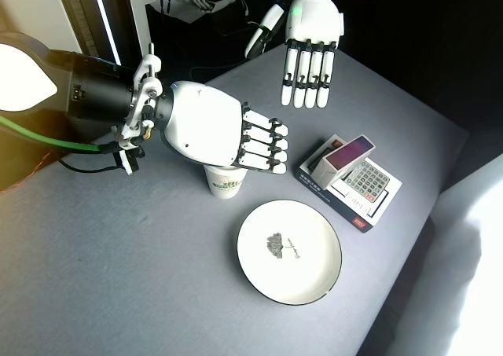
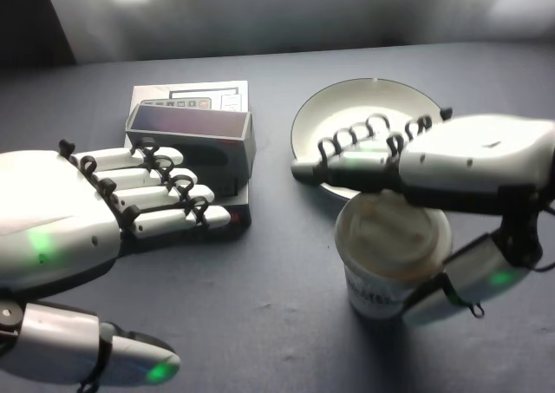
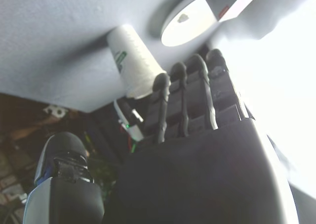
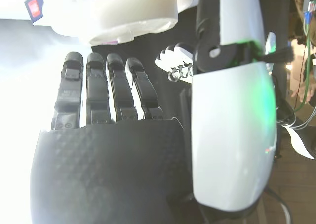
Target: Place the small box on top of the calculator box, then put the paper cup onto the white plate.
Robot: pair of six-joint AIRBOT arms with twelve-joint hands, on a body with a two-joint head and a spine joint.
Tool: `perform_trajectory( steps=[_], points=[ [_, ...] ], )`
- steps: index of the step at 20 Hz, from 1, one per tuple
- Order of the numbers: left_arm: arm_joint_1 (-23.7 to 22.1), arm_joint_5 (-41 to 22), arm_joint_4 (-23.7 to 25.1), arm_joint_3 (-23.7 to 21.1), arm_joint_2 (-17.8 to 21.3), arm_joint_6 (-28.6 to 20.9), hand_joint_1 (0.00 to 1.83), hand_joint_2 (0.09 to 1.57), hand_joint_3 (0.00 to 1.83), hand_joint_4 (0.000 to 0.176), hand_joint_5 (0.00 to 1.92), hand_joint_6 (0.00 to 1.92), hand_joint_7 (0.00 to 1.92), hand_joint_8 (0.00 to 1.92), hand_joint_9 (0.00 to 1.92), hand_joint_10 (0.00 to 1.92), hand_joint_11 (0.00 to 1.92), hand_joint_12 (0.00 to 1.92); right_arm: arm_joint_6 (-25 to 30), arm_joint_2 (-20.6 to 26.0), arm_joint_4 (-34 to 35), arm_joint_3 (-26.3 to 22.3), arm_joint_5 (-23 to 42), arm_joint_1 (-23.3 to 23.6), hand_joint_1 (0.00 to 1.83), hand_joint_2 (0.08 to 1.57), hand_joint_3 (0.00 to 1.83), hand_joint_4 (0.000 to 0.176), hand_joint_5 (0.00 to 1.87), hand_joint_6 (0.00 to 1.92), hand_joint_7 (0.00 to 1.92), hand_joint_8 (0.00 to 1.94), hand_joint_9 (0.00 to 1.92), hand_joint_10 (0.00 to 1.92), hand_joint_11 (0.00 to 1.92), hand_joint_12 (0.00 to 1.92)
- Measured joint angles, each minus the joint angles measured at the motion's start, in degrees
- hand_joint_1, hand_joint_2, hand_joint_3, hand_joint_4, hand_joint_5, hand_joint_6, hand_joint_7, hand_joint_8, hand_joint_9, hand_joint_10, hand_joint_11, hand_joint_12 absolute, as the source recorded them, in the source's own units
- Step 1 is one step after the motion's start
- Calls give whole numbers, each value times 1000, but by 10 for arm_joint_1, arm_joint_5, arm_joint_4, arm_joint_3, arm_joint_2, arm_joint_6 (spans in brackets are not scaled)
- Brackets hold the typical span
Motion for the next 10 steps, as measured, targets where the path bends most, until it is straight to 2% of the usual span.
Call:
perform_trajectory(
  steps=[2, 5, 10],
  points=[
    [1, -2, 22, 2, 0, -21, 0, 1129, 3, 0, 130, 11, 132, 13, 91, 10, 30, 20, 12, -6, -1, 13, 8, -12, 1098, 882, 14, 0, 0, 0, 0, 0, 0, 0, 0, 0],
    [1, -2, 23, 2, 0, -23, 0, 1137, 4, 0, 154, 13, 153, 14, 113, 13, 51, 33, 28, -16, 0, 32, 16, -17, 1066, 878, 8, 0, 0, 0, 0, 0, 0, 0, 0, 0],
    [1, 0, 21, -2, 0, -23, 0, 1142, 5, 0, 157, 8, 143, 5, 100, 4, 35, 30, 29, -19, -1, 33, 34, -20, 1072, 880, 7, 0, 0, 0, 0, 0, 0, 0, 0, 0]
  ],
)
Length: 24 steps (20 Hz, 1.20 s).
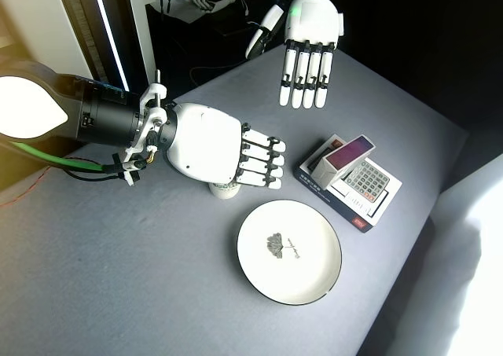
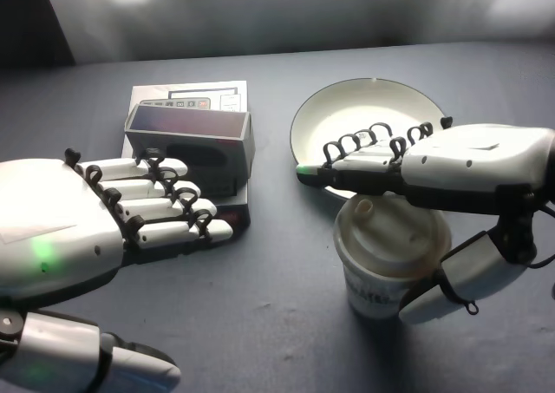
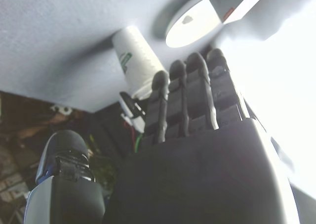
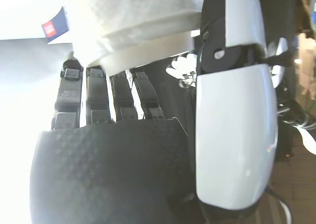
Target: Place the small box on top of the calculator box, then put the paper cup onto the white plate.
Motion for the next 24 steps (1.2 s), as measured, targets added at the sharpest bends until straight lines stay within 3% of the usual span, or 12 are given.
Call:
perform_trajectory(
  steps=[6, 8, 9, 11, 13, 17, 18, 19, 21, 24],
  points=[
    [0, 0, -3, 0, 0, 0, 0, 1153, 6, 0, 151, 0, 126, 0, 92, 0, 32, 35, 0, -9, 0, 5, 7, -11, 1128, 905, 13, 0, 0, 0, 0, 0, 0, 0, 45, 28],
    [0, 0, -3, 0, 0, 0, 0, 1152, 3, 0, 138, 7, 121, 7, 78, 7, 19, 9, 0, -11, 0, 10, 9, -19, 1193, 970, 0, 0, 0, 0, 0, 0, 0, 0, 1, 442],
    [0, 0, -3, 0, 0, 0, 0, 1152, 3, 0, 147, 11, 140, 14, 90, 11, 24, 11, 0, -11, 0, 11, 9, -19, 1244, 980, 0, 0, 9, 2, 0, 0, 2, 0, 0, 528],
    [0, -1, -4, 2, 0, 0, 0, 1165, 5, 0, 195, 9, 177, 8, 118, 6, 43, 25, 1, -11, 1, 12, 13, -19, 1331, 977, 0, 0, 187, 20, 211, 14, 220, 46, 0, 1004],
    [0, -1, -5, 3, 0, 0, 0, 1165, 3, 0, 185, 3, 151, 0, 97, 0, 23, 18, 1, -11, 2, 16, 32, -19, 1327, 1035, 14, 0, 352, 36, 411, 28, 401, 66, 0, 1257],
    [0, -2, -5, 3, 0, 0, 0, 1186, 8, 0, 173, 9, 159, 12, 112, 10, 48, 33, 1, -11, 4, 17, 37, -19, 1382, 1108, 3, 0, 787, 38, 858, 23, 815, 66, 351, 1188],
    [0, -2, -5, 3, 0, 0, 0, 1192, 2, 0, 204, 4, 193, 7, 143, 7, 74, 55, 1, -11, 4, 17, 39, -19, 1471, 1081, 0, 0, 941, 716, 1284, 4, 958, 717, 740, 1441],
    [0, -2, -5, 3, 0, 0, 0, 1195, 2, 0, 214, 5, 206, 8, 154, 8, 82, 63, 1, -11, 5, 17, 39, -19, 1480, 1130, 0, 0, 855, 1076, 1052, 697, 828, 1069, 711, 1613],
    [0, -1, -5, 3, 0, 0, 0, 1204, 4, 0, 208, 2, 178, 1, 134, 3, 65, 59, 2, -11, 5, 17, 43, -19, 1479, 1148, 0, 0, 881, 1144, 970, 940, 742, 1157, 703, 1650],
    [1, -2, -5, 2, 0, 0, 0, 1212, 6, 0, 198, 0, 185, 4, 135, 4, 50, 58, 2, -11, 5, 17, 44, -19, 1480, 1134, 0, 0, 906, 1105, 989, 901, 791, 1102, 723, 1632]
  ],
)
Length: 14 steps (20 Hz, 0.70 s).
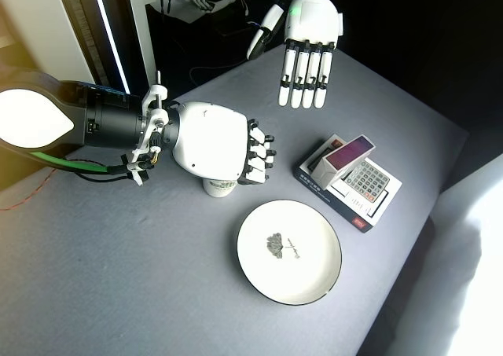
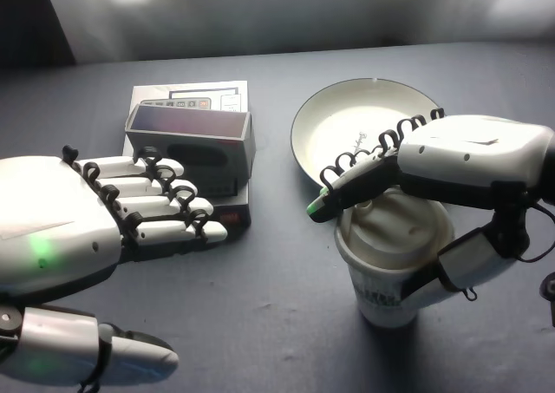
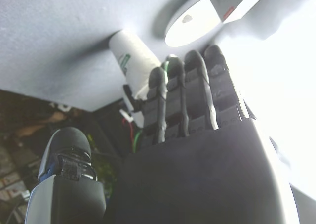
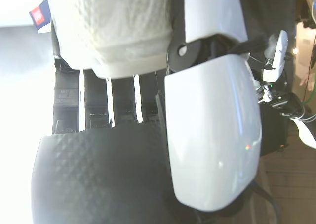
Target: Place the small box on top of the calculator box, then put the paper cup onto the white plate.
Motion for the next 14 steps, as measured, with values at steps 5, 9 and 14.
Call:
perform_trajectory(
  steps=[5, 9, 14],
  points=[
    [0, 0, 0, 0, 0, 0, 0, 1224, 8, 0, 198, 5, 184, 7, 131, 4, 35, 62, -2, 0, 12, 0, 6, 1, 1458, 1128, 0, 0, 922, 1101, 1005, 879, 799, 1105, 737, 1495],
    [0, 0, 1, 0, 0, 0, 0, 1225, 4, 0, 215, 10, 195, 9, 146, 8, 45, 74, -3, 0, 36, 1, -9, 32, 1478, 1141, 0, 0, 907, 1107, 976, 919, 793, 1117, 671, 1679],
    [0, 1, 2, 0, 0, 0, 0, 1227, 1, 0, 201, 0, 181, 0, 133, 1, 43, 91, -11, -6, 52, 10, 3, 82, 1363, 1142, 1, 0, 916, 1148, 971, 973, 769, 1252, 645, 1114]
  ],
)
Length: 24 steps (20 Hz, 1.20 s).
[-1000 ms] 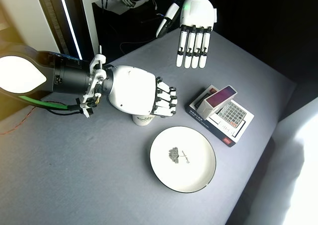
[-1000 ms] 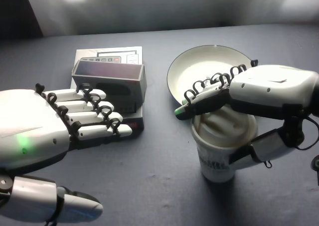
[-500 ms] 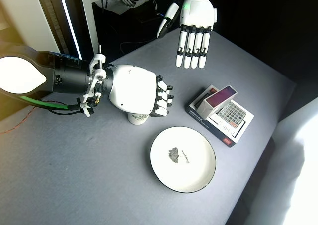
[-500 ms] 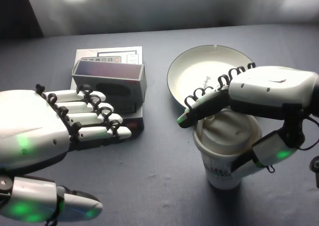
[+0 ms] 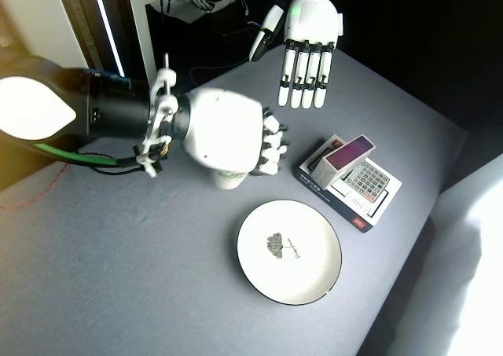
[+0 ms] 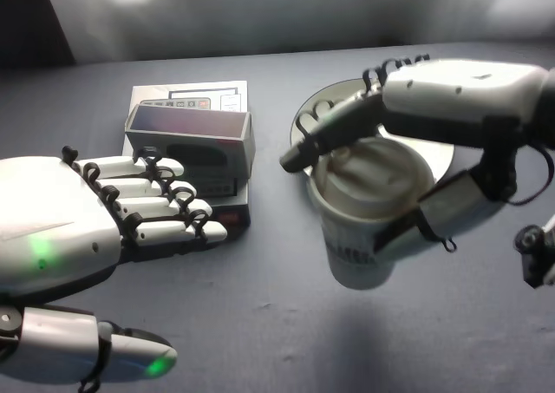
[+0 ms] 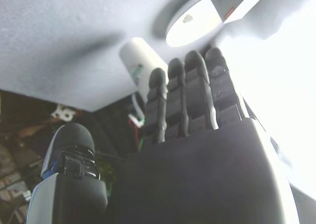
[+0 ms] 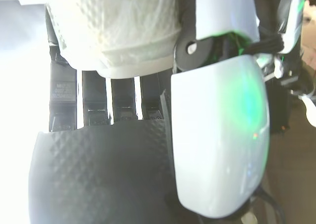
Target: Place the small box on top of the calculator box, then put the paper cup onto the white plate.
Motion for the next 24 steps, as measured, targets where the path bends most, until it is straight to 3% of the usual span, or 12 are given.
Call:
perform_trajectory(
  steps=[5, 6, 7, 9, 13, 19, 20, 21, 22, 24],
  points=[
    [-2, 1, 2, 1, 0, 0, 0, 1239, 5, 0, 206, 1, 193, 2, 138, 1, 19, 101, -32, -42, 23, 69, 8, 25, 1362, 1145, 0, 0, 918, 1155, 981, 967, 743, 1263, 640, 1119],
    [-4, 2, 2, 3, 0, 0, 0, 1241, 0, 0, 218, 0, 201, 1, 146, 0, 3, 183, -36, -54, 24, 90, 7, 26, 1362, 1144, 0, 0, 921, 1147, 987, 967, 741, 1260, 640, 1119],
    [-4, 2, 2, 4, -2, 0, 0, 1236, 0, 0, 223, 0, 210, 1, 159, 2, 0, 243, -40, -67, 24, 112, 4, 28, 1454, 1142, 8, 0, 909, 1117, 977, 940, 768, 1156, 649, 1582],
    [-8, 4, 2, 5, -4, 0, 0, 1239, 0, 0, 220, 1, 208, 2, 157, 3, 0, 242, -55, -87, 26, 148, 1, 33, 1476, 1145, 1, 0, 902, 1123, 968, 934, 789, 1120, 647, 1695],
    [-11, 3, 2, 8, -7, 0, 0, 1235, 0, 0, 232, 1, 217, 5, 176, 5, 0, 259, -115, -121, 39, 203, 9, 35, 1478, 1144, 0, 0, 897, 1128, 960, 932, 800, 1114, 665, 1687],
    [-12, 3, 2, 9, -7, 0, 0, 1241, 1, 0, 218, 2, 194, 3, 138, 2, 0, 168, -126, -169, 100, 264, 27, -12, 1478, 1147, 1, 0, 876, 1141, 962, 937, 777, 1151, 676, 1687],
    [-13, 3, 2, 9, -7, 0, 0, 1242, 0, 0, 216, 2, 192, 5, 135, 3, 0, 178, -125, -170, 107, 271, 35, -15, 1367, 1145, 1, 0, 883, 1182, 992, 948, 760, 1270, 632, 1184],
    [-14, 2, 2, 10, -8, 0, 0, 1242, 0, 0, 216, 2, 192, 5, 135, 3, 0, 178, -128, -172, 110, 278, 43, -15, 1367, 1145, 1, 0, 883, 1182, 992, 948, 760, 1270, 632, 1184],
    [-16, 2, 3, 10, -8, 0, 0, 1246, 0, 0, 245, 0, 239, 3, 188, 6, 0, 246, -131, -173, 115, 285, 49, -16, 1474, 1142, 4, 0, 890, 1132, 979, 913, 773, 1144, 681, 1657],
    [-16, 3, 3, 12, -8, 0, 0, 1247, 0, 0, 238, 3, 239, 4, 185, 6, 0, 215, -152, -173, 136, 288, 62, -20, 1478, 1141, 0, 0, 901, 1116, 994, 891, 776, 1133, 675, 1679]
  ],
)
